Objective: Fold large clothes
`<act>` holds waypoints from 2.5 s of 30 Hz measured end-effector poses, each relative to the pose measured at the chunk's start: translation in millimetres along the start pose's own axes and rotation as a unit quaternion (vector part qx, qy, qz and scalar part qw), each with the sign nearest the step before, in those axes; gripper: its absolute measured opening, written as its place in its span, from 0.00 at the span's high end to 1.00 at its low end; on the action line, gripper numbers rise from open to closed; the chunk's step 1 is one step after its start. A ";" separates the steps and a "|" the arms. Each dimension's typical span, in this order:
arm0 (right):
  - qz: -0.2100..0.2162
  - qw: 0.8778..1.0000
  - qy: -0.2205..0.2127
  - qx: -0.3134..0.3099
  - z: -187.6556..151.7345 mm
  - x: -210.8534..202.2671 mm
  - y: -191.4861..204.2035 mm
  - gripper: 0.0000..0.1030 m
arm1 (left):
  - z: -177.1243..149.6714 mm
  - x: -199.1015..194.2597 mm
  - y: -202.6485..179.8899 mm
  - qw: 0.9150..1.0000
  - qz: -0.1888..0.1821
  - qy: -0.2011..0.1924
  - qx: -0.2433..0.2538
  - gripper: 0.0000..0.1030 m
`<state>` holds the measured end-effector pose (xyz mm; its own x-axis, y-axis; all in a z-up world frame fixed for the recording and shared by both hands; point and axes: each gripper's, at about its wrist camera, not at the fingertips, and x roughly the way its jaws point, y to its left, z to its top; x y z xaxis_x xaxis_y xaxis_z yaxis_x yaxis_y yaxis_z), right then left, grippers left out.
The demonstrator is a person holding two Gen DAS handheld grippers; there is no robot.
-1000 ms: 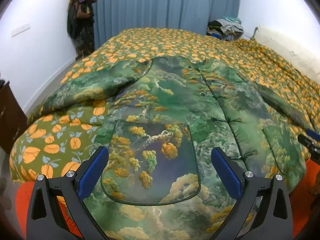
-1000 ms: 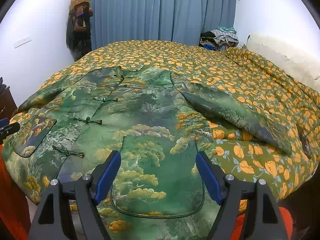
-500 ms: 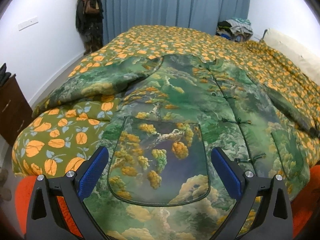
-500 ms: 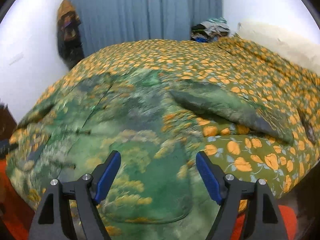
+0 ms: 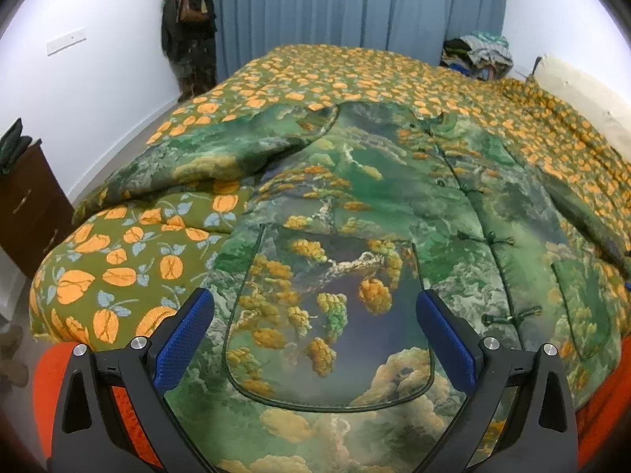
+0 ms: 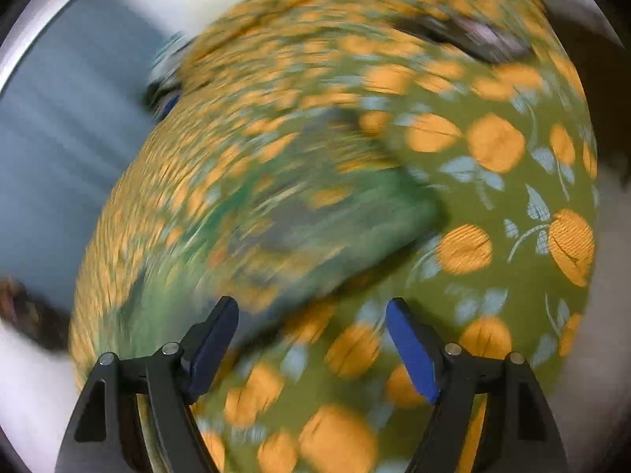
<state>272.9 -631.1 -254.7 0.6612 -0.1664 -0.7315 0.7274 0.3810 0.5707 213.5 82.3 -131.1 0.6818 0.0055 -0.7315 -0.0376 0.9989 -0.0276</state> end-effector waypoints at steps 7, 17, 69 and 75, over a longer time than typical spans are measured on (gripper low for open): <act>-0.024 0.999 -0.030 -0.007 12.2 19.2 19.5 0.89 | -1.5 4.7 -7.1 1.000 0.010 0.006 0.016 0.01; 0.157 0.926 -0.082 -0.334 -85.7 -93.3 220.1 0.91 | -1.9 11.6 -7.4 1.000 0.002 0.012 0.011 0.01; 0.215 0.854 0.026 -0.473 -269.0 -107.5 206.4 0.33 | 179.5 138.1 -145.9 0.960 -0.229 0.149 0.055 0.93; 0.164 0.857 0.007 -0.488 -209.2 -56.6 254.1 0.34 | 201.7 205.3 -119.8 0.969 -0.194 0.153 0.017 0.93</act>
<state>381.9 -334.6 -146.3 0.7928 0.1034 -0.6007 -0.0017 0.9859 0.1674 505.3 -26.9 -140.5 0.3910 -0.3802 -0.8382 0.2070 0.9237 -0.3224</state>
